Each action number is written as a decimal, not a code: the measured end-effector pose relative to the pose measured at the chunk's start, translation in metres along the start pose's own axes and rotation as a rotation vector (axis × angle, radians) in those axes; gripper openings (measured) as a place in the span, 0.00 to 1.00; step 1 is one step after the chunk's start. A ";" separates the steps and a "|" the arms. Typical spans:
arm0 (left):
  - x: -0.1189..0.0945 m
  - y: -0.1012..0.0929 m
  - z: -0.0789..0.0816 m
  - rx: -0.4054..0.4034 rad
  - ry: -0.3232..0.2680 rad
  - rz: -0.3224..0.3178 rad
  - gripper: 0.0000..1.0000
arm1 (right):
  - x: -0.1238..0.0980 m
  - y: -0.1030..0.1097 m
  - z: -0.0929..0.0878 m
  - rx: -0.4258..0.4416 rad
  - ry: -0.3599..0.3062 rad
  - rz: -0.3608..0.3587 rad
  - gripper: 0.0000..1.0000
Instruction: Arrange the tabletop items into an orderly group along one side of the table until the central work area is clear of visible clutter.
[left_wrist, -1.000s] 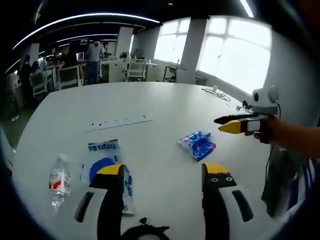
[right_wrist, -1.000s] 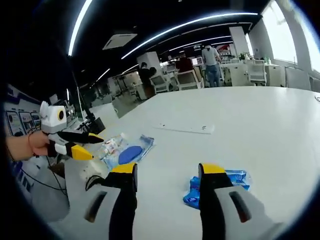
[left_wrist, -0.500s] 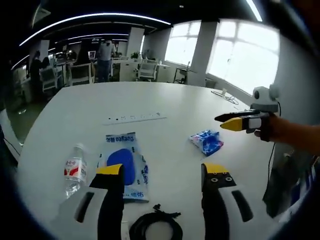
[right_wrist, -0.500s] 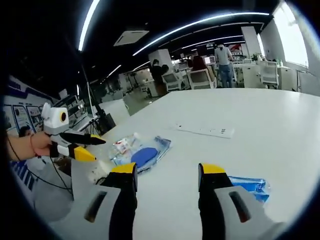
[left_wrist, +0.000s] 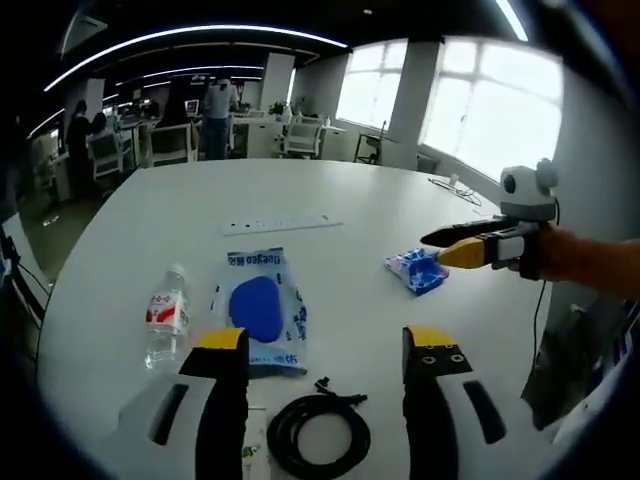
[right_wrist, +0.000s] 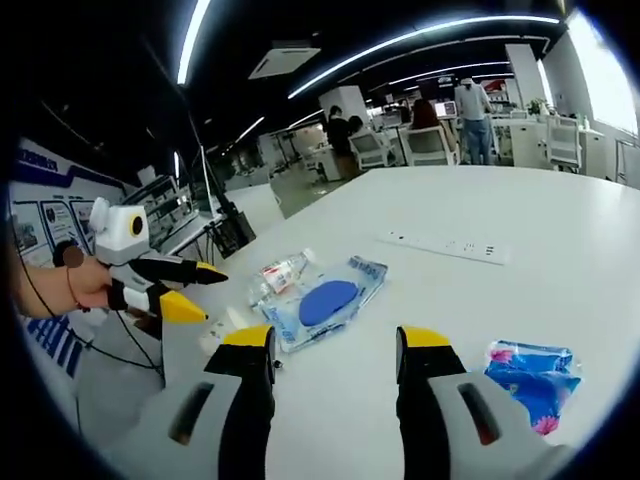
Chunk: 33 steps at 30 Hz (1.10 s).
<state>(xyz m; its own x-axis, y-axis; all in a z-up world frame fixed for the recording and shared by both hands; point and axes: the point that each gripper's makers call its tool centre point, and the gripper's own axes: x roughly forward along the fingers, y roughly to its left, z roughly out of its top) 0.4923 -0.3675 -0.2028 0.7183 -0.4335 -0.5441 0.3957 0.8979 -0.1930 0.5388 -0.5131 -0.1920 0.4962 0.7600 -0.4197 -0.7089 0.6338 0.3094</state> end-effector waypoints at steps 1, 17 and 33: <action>-0.001 0.000 -0.002 -0.003 0.002 0.000 0.62 | 0.001 0.002 -0.001 -0.001 0.003 0.004 0.47; -0.039 0.007 -0.031 -0.043 0.007 0.037 0.62 | 0.012 0.046 -0.018 -0.031 0.053 0.066 0.47; -0.073 0.017 -0.054 -0.037 0.042 0.030 0.62 | 0.028 0.086 -0.048 -0.020 0.105 0.079 0.47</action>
<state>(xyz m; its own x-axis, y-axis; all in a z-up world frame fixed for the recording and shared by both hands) 0.4155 -0.3161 -0.2104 0.7045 -0.4038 -0.5836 0.3527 0.9128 -0.2058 0.4674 -0.4444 -0.2184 0.3840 0.7872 -0.4826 -0.7540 0.5690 0.3282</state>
